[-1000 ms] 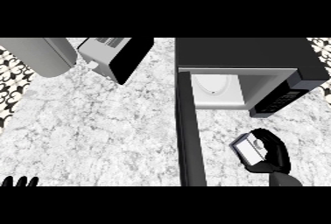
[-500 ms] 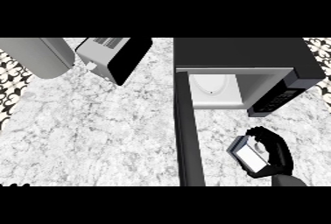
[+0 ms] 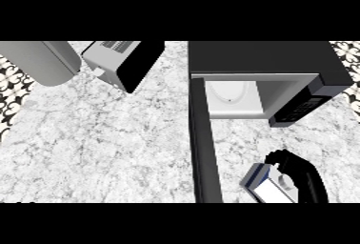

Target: Pick up the milk, place it into the microwave and close the microwave

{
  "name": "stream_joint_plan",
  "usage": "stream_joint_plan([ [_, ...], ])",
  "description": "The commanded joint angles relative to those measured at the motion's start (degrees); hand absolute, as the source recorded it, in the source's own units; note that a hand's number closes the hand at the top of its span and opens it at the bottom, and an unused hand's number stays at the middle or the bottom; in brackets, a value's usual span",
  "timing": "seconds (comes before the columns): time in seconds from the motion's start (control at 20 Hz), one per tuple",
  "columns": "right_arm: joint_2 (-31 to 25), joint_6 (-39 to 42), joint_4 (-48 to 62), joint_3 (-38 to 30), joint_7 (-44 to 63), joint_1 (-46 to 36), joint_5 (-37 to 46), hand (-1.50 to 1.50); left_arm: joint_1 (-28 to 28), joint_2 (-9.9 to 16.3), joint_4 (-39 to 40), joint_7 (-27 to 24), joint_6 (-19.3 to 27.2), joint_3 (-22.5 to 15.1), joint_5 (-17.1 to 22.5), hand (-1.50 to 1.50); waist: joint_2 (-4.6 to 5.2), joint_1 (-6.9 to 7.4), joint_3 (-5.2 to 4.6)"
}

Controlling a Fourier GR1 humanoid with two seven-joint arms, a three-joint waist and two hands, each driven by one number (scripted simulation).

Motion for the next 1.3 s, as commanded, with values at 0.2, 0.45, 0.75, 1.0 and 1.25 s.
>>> stream_joint_plan([
  [0.2,4.1,-7.4,-15.0,4.0,10.1,4.0,1.0,1.50,0.2,0.3,4.6,-4.6,-3.0,4.0,2.1,-1.50,0.19,0.59,0.06],
  [0.45,5.7,-17.9,-13.2,10.2,10.7,-2.3,4.4,1.50,1.6,-0.9,1.7,-2.6,-3.0,3.5,1.9,-1.50,0.24,0.89,0.09],
  [0.75,5.7,-26.7,-3.3,6.8,12.5,-13.9,10.0,1.50,2.8,1.0,-0.9,0.0,-5.0,7.6,5.8,-1.50,0.39,1.32,0.11],
  [1.0,4.9,-29.5,7.4,1.9,12.1,-20.4,10.6,1.50,-3.0,3.0,0.4,3.7,-5.5,11.4,9.0,-1.50,0.50,0.94,0.12],
  [1.25,4.8,-30.4,21.5,-3.2,8.7,-29.0,9.3,1.50,0.1,3.5,4.5,-1.2,-10.9,15.0,10.3,-1.50,0.43,1.60,0.12],
])
